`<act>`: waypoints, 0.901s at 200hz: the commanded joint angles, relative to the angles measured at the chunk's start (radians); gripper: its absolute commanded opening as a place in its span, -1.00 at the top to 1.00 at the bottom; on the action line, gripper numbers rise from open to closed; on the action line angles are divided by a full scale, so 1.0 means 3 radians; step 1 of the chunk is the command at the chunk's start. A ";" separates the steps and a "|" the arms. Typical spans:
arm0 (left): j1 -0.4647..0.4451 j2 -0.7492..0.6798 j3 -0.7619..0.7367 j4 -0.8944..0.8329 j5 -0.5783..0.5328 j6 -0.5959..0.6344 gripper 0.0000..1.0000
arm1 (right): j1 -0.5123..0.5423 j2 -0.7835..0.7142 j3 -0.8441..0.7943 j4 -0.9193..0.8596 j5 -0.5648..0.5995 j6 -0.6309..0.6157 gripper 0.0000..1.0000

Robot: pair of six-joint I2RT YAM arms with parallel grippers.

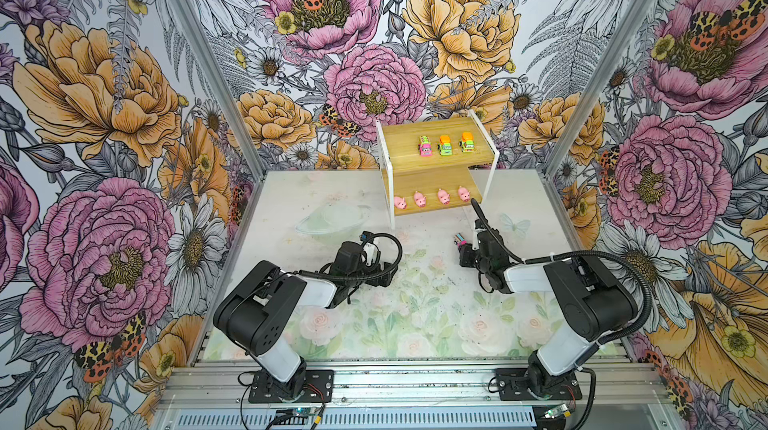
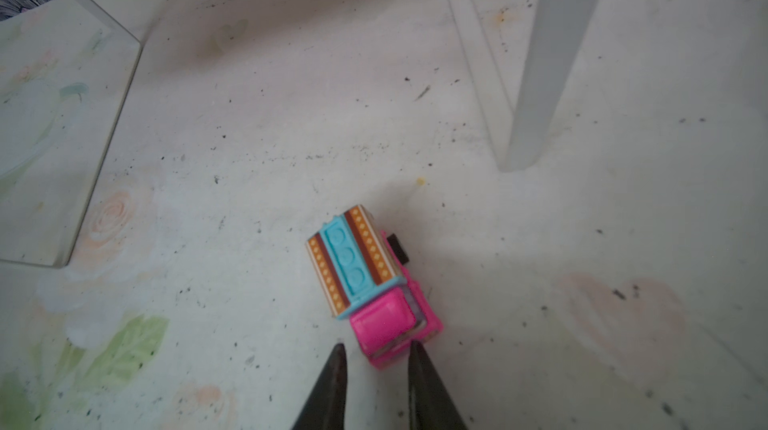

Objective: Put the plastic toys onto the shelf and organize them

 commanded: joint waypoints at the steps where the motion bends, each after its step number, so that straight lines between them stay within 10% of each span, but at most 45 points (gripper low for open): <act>1: -0.0029 -0.0039 0.0014 -0.0086 -0.0063 0.0039 -0.97 | 0.0041 -0.0022 0.0013 0.0155 -0.0330 -0.0146 0.44; 180: -0.0031 0.0028 0.0042 -0.0082 -0.0039 0.0064 -0.98 | 0.0173 -0.0024 -0.0788 0.1648 0.0375 -0.0067 -0.09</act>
